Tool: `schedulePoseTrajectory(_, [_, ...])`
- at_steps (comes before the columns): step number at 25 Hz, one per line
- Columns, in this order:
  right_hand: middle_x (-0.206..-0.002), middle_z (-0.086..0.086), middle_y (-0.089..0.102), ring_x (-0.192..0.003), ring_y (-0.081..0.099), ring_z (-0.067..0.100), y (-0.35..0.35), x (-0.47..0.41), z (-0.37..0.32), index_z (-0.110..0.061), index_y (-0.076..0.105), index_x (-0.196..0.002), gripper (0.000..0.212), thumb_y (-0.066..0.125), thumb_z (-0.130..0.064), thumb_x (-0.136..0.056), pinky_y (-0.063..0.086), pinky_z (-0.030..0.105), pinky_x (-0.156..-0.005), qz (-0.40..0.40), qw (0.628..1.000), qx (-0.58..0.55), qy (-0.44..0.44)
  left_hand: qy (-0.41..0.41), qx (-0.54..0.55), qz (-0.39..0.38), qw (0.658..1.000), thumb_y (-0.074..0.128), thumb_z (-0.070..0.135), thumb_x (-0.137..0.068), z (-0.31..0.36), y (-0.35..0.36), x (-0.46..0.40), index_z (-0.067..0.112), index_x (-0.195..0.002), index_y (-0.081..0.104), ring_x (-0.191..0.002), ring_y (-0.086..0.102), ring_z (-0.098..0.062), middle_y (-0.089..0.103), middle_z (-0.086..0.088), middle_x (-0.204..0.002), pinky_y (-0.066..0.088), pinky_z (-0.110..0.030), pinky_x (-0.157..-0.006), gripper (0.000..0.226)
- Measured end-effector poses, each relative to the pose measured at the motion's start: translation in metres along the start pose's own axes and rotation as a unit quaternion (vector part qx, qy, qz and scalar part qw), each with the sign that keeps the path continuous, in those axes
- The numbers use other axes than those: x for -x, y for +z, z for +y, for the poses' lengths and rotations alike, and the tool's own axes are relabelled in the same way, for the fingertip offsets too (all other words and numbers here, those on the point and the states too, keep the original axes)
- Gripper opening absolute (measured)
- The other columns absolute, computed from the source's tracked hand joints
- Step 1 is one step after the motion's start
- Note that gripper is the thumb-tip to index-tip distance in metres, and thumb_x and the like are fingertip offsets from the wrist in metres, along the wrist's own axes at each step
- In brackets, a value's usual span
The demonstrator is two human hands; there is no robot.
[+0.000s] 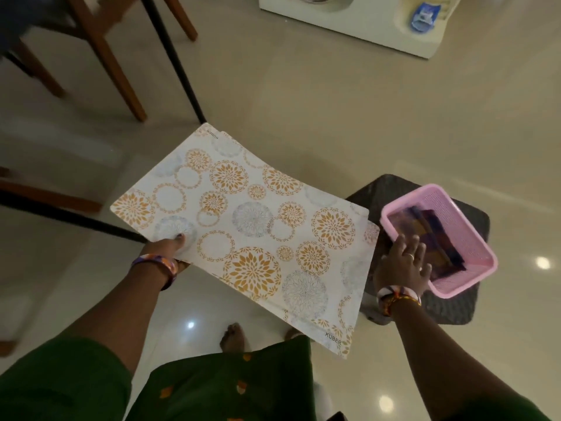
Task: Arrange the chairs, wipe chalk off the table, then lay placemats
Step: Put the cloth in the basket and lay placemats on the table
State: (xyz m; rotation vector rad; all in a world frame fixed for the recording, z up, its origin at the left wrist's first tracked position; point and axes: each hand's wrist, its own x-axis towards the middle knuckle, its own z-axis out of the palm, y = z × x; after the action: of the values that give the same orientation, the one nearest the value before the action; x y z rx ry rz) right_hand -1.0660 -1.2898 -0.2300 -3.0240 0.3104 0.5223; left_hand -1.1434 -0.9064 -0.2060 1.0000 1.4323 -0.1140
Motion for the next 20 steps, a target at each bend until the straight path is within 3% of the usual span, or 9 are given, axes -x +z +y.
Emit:
schedulePoseTrajectory(2, [-0.158,0.012,0.010,-0.145,0.010,0.031,0.012,0.031,-0.021,-0.015,0.019,-0.149,0.057,0.037,-0.035,-0.098,0.019,0.053,-0.114,-0.029,0.999,-0.031,0.012,-0.016,0.042,0.001,0.999,0.051,0.015,-0.095,0.001,-0.035,0.002,0.008,-0.136,0.038,-0.121,0.049,-0.031,0.049,-0.011,-0.118,0.044,-0.043,-0.098,0.044])
schedulePoseTrajectory(4, [-0.151,0.013,0.029,-0.135,0.032,0.035,0.019,0.059,-0.049,-0.014,0.036,-0.142,0.059,0.038,-0.051,-0.095,0.030,0.053,-0.108,-0.142,0.958,-0.224,0.112,-0.024,0.066,0.002,0.998,0.050,0.017,-0.095,0.003,-0.065,0.006,0.005,-0.137,0.037,-0.123,0.048,-0.032,0.048,-0.011,-0.119,0.044,-0.041,-0.098,0.045])
schedulePoseTrajectory(6, [-0.132,0.013,0.051,-0.116,0.050,0.035,0.017,0.076,-0.077,-0.006,0.051,-0.128,0.065,0.040,-0.059,-0.091,0.040,0.047,-0.099,-0.295,0.782,-0.487,0.253,-0.019,0.083,0.000,0.996,0.049,0.017,-0.096,0.009,-0.090,0.007,0.004,-0.137,0.036,-0.123,0.048,-0.032,0.048,-0.013,-0.122,0.045,-0.039,-0.095,0.045])
schedulePoseTrajectory(7, [-0.124,0.013,0.057,-0.109,0.054,0.033,0.013,0.081,-0.086,-0.005,0.054,-0.123,0.065,0.042,-0.060,-0.090,0.044,0.044,-0.092,-0.341,0.715,-0.549,0.268,-0.018,0.107,-0.004,0.994,0.050,0.017,-0.096,0.013,-0.100,0.010,0.005,-0.137,0.036,-0.123,0.048,-0.032,0.049,-0.014,-0.124,0.045,-0.040,-0.094,0.046])
schedulePoseTrajectory(8, [-0.117,0.012,0.061,-0.104,0.057,0.032,0.007,0.084,-0.097,-0.006,0.057,-0.118,0.061,0.047,-0.058,-0.088,0.046,0.041,-0.086,-0.355,0.693,-0.573,0.258,-0.013,0.131,-0.006,0.991,0.051,0.016,-0.095,0.018,-0.111,0.012,0.005,-0.138,0.036,-0.122,0.049,-0.033,0.048,-0.016,-0.129,0.045,-0.041,-0.094,0.046])
schedulePoseTrajectory(11, [-0.102,0.012,0.064,-0.098,0.059,0.033,-0.020,0.084,-0.127,-0.009,0.059,-0.103,0.034,0.067,-0.034,-0.082,0.047,0.044,-0.084,-0.366,0.700,-0.576,0.209,0.023,0.149,-0.028,0.988,0.051,0.013,-0.095,0.040,-0.134,0.019,0.003,-0.138,0.036,-0.123,0.048,-0.034,0.044,-0.019,-0.138,0.044,-0.044,-0.097,0.046])
schedulePoseTrajectory(15, [-0.100,0.015,0.062,-0.088,0.057,0.032,-0.051,0.086,-0.166,-0.005,0.058,-0.095,0.010,0.062,-0.006,-0.086,0.045,0.046,-0.079,-0.404,0.727,-0.538,0.135,0.070,0.172,-0.056,0.981,0.056,0.015,-0.092,0.076,-0.160,0.028,0.000,-0.134,0.042,-0.108,0.057,-0.033,0.057,-0.017,-0.121,0.044,-0.046,-0.098,0.047])
schedulePoseTrajectory(17, [-0.101,0.015,0.062,-0.090,0.056,0.032,-0.062,0.084,-0.185,-0.005,0.057,-0.104,0.022,0.064,-0.002,-0.084,0.043,0.049,-0.082,-0.397,0.742,-0.532,0.093,0.089,0.206,-0.069,0.972,0.059,0.015,-0.090,0.097,-0.173,0.035,0.002,-0.134,0.043,-0.089,0.061,-0.028,0.062,-0.015,-0.106,0.048,-0.046,-0.093,0.049])
schedulePoseTrajectory(20, [-0.098,0.013,0.069,-0.097,0.059,0.032,-0.089,0.073,-0.222,-0.005,0.057,-0.113,0.074,0.091,-0.008,-0.047,0.050,0.048,-0.075,-0.393,0.744,-0.541,-0.004,0.137,0.258,-0.095,0.952,0.054,0.007,-0.092,0.131,-0.191,0.056,0.003,-0.131,0.044,-0.096,0.061,-0.029,0.057,-0.016,-0.125,0.050,-0.043,-0.086,0.041])
